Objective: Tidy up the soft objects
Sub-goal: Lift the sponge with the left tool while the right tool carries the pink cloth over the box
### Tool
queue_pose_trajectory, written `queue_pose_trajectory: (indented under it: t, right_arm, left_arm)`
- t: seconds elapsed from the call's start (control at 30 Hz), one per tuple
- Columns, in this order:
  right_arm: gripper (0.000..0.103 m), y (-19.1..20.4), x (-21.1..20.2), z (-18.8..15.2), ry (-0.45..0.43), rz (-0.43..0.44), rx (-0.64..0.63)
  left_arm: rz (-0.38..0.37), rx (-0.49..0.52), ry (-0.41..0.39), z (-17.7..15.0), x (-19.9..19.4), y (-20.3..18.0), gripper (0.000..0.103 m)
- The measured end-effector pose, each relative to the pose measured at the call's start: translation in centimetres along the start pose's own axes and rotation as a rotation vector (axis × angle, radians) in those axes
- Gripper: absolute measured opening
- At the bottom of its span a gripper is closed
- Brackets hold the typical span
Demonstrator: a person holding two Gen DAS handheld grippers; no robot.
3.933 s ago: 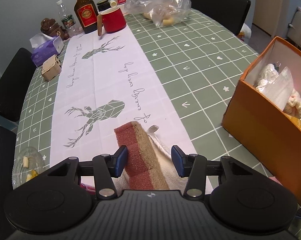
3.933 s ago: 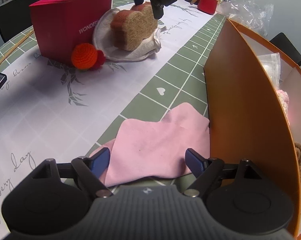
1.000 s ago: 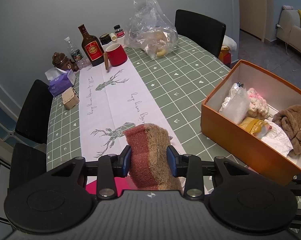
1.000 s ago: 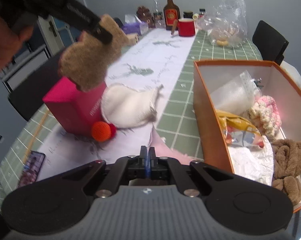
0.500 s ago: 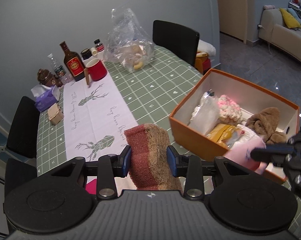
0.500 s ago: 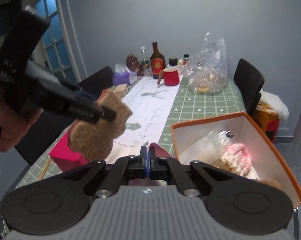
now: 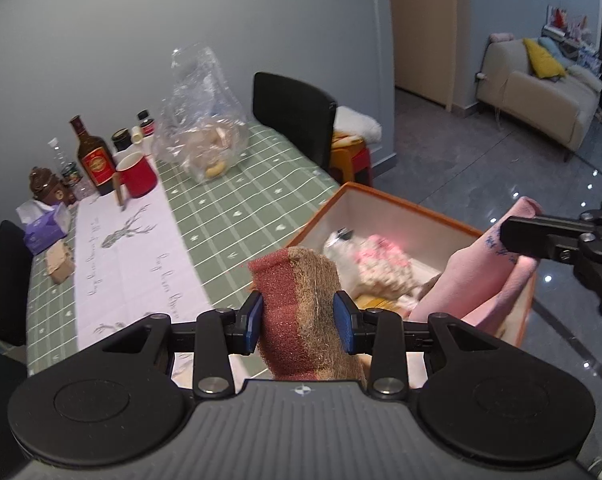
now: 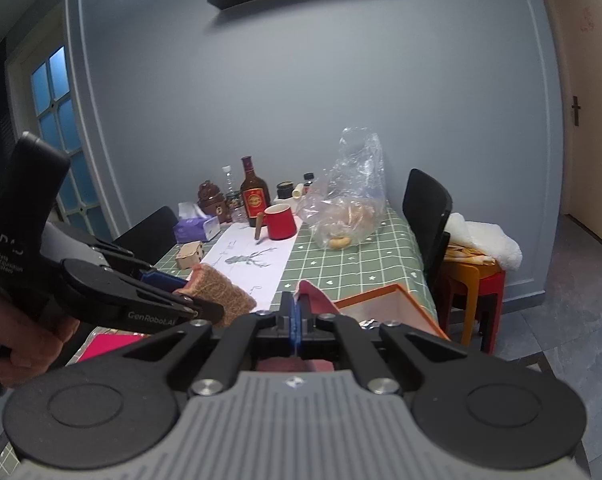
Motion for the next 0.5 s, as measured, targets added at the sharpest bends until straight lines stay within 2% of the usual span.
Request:
queue_pose_trajectory:
  t: [0.3, 0.5]
  right_arm:
    - [0.000, -2.7, 0.6, -2.4, 0.083, -0.040, 0.023]
    - [0.000, -4.2, 1.8, -4.2, 0.159, -0.050, 0.034]
  left_arm:
    - [-0.134, -0.030, 0.003, -0.6, 3.2, -4.3, 0.042]
    - [-0.201, -0.088, 0.044, -1.6, 6.0, -5.5, 0.042]
Point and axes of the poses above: each gripper's, at about its wrist camera, not at the fingertips, and x roughly the way its jaws point, y to its left, z to its top, the point moved 3 cm from there along x, roughly the way its jaws point, and after that the axes turned 7 degrees about -x, right-handed, at the moved point
